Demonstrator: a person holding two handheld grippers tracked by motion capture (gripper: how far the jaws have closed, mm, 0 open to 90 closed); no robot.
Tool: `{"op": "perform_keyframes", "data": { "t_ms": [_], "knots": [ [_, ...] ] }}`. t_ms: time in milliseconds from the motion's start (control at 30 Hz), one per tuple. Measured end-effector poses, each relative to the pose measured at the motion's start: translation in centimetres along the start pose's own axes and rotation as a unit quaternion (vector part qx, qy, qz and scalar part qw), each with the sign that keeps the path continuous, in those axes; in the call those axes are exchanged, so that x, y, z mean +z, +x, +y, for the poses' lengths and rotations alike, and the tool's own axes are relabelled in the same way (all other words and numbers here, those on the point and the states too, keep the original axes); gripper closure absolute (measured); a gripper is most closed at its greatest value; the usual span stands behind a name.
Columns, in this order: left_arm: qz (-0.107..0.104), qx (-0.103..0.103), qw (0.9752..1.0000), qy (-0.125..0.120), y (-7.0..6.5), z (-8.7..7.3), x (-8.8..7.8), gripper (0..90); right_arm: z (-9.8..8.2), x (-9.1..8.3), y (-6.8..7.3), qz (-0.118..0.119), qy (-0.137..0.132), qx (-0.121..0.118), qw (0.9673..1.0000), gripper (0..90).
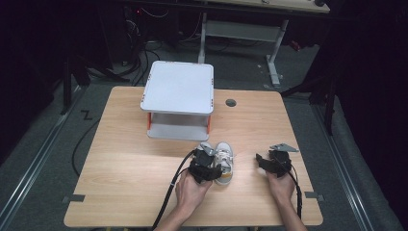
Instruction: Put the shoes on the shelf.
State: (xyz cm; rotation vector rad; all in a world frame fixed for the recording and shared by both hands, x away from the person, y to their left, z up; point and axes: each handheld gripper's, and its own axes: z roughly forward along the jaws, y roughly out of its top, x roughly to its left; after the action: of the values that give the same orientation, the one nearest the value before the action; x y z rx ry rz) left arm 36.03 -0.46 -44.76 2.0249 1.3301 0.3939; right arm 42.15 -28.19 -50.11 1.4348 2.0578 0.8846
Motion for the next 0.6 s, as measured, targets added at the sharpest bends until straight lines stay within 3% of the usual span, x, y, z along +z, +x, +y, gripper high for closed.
{"op": "perform_keyframes", "data": {
  "t_ms": [100, 167, 200, 367, 600],
  "knots": [
    [-0.010, 0.001, 0.9999, -0.003, -0.3, -0.1, 0.5, 57.3, 0.0, 0.0, 0.0, 0.000, 0.000, 0.000, 1.0000, 40.2],
    [-0.040, -0.017, 0.9990, 0.005, 0.3, -0.1, 1.2, 63.2, 0.0, 0.0, 0.0, 0.000, 0.000, 0.000, 1.0000, 40.2],
    [-0.044, -0.021, 0.9988, 0.006, 0.4, -0.1, 1.4, 63.8, 0.0, 0.0, 0.0, 0.000, 0.000, 0.000, 1.0000, 40.2],
    [-0.044, -0.017, 0.9989, -0.003, 0.5, -0.3, 1.2, 68.7, 0.0, 0.0, 0.0, 0.000, 0.000, 0.000, 1.0000, 40.1],
    [-0.038, 0.012, 0.9992, -0.005, 0.2, -0.2, 1.0, 79.8, 0.0, 0.0, 0.0, 0.000, 0.000, 0.000, 1.0000, 39.9]
  ]
}}
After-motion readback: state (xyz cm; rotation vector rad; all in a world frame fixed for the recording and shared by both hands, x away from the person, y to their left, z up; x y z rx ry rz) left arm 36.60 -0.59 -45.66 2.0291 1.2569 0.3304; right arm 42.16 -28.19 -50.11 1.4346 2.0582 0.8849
